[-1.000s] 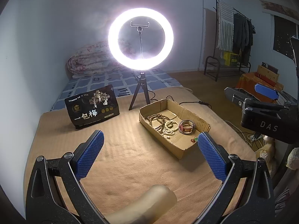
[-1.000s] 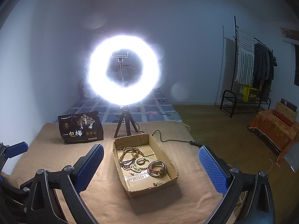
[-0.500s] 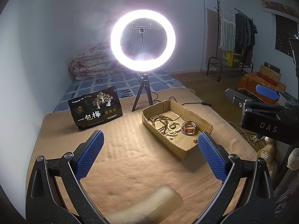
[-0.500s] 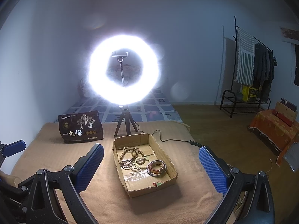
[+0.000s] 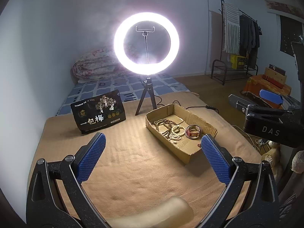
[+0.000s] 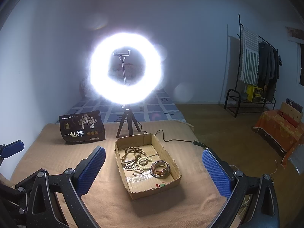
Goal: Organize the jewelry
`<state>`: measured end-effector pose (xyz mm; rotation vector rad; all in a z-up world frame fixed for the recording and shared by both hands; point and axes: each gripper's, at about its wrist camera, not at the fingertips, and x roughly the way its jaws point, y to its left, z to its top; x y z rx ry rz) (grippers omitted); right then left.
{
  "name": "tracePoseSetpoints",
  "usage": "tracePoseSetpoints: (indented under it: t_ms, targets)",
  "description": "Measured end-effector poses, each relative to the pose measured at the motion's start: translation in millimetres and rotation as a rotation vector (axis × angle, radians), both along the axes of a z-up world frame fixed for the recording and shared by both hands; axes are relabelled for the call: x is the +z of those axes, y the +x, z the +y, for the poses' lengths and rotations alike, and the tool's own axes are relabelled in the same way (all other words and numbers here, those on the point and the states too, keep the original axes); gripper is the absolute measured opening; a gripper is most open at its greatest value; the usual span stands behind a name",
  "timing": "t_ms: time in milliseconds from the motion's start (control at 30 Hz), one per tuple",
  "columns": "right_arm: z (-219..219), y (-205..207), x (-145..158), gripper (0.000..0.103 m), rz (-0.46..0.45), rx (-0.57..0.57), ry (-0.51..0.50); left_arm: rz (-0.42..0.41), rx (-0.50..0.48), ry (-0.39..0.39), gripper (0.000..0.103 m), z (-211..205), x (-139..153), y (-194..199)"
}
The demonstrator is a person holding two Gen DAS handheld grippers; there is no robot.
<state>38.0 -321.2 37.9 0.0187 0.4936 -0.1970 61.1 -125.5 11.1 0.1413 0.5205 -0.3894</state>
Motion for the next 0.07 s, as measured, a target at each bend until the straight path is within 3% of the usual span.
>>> tracePoseSetpoints:
  t_ms: [67]
  targets:
    - [0.0, 0.0, 0.0, 0.103, 0.000, -0.001, 0.000, -0.009, 0.006, 0.006, 0.102, -0.3, 0.7, -0.4]
